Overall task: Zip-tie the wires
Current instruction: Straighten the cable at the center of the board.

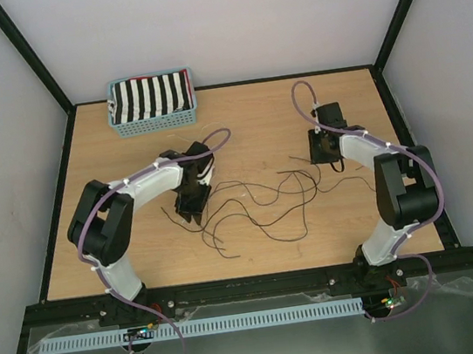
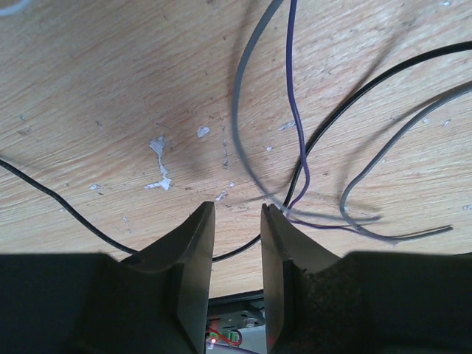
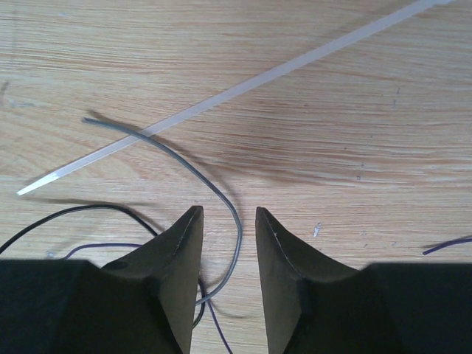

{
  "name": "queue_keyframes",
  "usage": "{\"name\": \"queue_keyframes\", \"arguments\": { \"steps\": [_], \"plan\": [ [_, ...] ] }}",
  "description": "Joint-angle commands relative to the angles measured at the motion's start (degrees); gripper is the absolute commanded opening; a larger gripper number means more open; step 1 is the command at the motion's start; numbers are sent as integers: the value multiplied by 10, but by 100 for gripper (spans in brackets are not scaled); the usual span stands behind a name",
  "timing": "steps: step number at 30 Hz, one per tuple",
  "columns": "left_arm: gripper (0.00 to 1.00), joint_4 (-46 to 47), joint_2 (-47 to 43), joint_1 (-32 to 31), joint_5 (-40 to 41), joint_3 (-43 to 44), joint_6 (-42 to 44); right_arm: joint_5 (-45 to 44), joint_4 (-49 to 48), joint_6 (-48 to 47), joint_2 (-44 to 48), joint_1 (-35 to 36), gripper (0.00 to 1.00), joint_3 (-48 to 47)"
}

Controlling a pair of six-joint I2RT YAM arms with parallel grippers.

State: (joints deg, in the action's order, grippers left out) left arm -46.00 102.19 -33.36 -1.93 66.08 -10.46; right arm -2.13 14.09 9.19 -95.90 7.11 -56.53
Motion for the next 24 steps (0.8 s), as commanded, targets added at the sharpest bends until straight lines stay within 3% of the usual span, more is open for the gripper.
{"name": "queue_keyframes", "arguments": {
  "steps": [1, 11, 19, 24],
  "plan": [
    [35, -11, 12, -3, 0, 19, 8, 42, 13, 12, 30, -1, 47, -18],
    [49, -11, 19, -3, -6, 30, 5, 86, 8, 20, 79, -1, 66, -23],
    [77, -16, -70, 21, -13, 42, 4, 93, -27, 35, 151, -1, 80, -10],
    [91, -17, -134, 74, -55, 49, 7, 92, -46, 45, 185, -1, 82, 1]
  ]
}}
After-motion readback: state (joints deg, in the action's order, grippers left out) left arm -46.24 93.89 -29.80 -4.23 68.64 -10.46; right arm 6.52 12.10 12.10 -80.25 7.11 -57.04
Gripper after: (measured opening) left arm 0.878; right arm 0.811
